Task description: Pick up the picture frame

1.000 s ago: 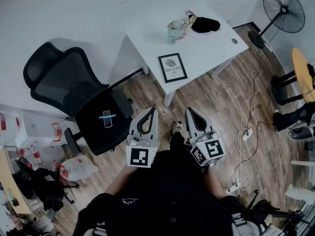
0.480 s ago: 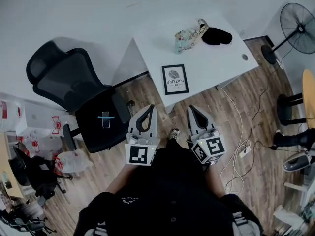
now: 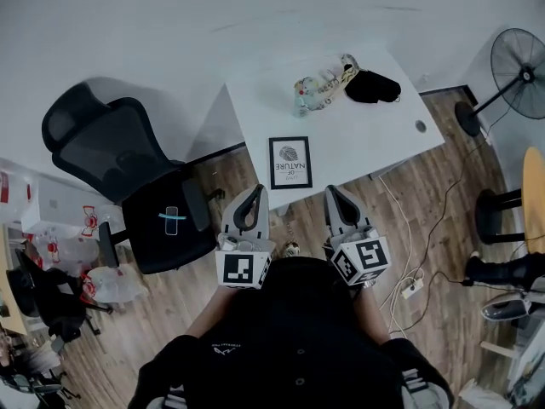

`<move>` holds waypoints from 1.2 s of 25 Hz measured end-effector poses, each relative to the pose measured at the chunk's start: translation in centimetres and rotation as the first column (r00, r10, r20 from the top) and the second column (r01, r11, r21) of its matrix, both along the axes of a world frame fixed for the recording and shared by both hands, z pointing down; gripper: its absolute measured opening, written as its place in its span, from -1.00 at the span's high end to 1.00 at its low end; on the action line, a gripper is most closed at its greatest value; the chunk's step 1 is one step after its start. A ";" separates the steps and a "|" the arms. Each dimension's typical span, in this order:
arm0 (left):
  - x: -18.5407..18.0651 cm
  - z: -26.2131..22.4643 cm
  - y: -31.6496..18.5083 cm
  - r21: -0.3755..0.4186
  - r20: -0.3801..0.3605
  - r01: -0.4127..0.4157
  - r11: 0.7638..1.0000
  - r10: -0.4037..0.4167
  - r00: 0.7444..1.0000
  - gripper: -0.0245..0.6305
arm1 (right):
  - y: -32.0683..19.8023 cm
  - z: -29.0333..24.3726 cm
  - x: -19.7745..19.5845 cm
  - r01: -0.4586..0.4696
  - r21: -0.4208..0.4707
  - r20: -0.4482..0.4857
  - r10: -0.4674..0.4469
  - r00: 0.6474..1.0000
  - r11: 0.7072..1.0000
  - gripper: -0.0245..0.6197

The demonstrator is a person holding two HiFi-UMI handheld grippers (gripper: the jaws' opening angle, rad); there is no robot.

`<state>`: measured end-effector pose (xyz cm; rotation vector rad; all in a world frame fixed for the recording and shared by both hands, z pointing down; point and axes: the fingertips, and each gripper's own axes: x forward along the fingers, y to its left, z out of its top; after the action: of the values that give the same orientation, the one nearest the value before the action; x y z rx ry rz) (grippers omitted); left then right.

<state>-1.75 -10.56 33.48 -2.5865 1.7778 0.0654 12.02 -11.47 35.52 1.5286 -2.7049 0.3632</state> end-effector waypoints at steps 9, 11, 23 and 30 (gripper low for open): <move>1.7 2.7 -2.4 -0.078 0.006 0.040 0.996 -0.040 0.999 0.91 | -2.8 2.8 3.0 0.006 -0.087 0.013 -0.005 1.000 0.996 0.93; 1.4 3.5 -2.9 -0.099 0.016 0.052 0.994 -0.051 0.999 0.91 | -3.4 3.3 3.0 0.018 -0.097 0.009 -0.017 1.000 0.995 0.93; 1.9 8.6 -7.9 -0.212 0.036 0.016 0.977 -0.008 0.999 0.91 | -7.7 8.0 2.9 0.013 -0.211 -0.028 -0.020 0.999 0.977 0.93; 2.2 12.5 -10.7 -0.293 0.029 0.005 0.956 0.003 1.000 0.91 | -10.8 11.7 2.7 -0.017 -0.291 -0.054 0.002 0.999 0.956 0.93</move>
<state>0.43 -21.23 46.00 -2.7618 1.9094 -0.2558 14.72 -22.22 47.24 1.4455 -2.4673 0.6772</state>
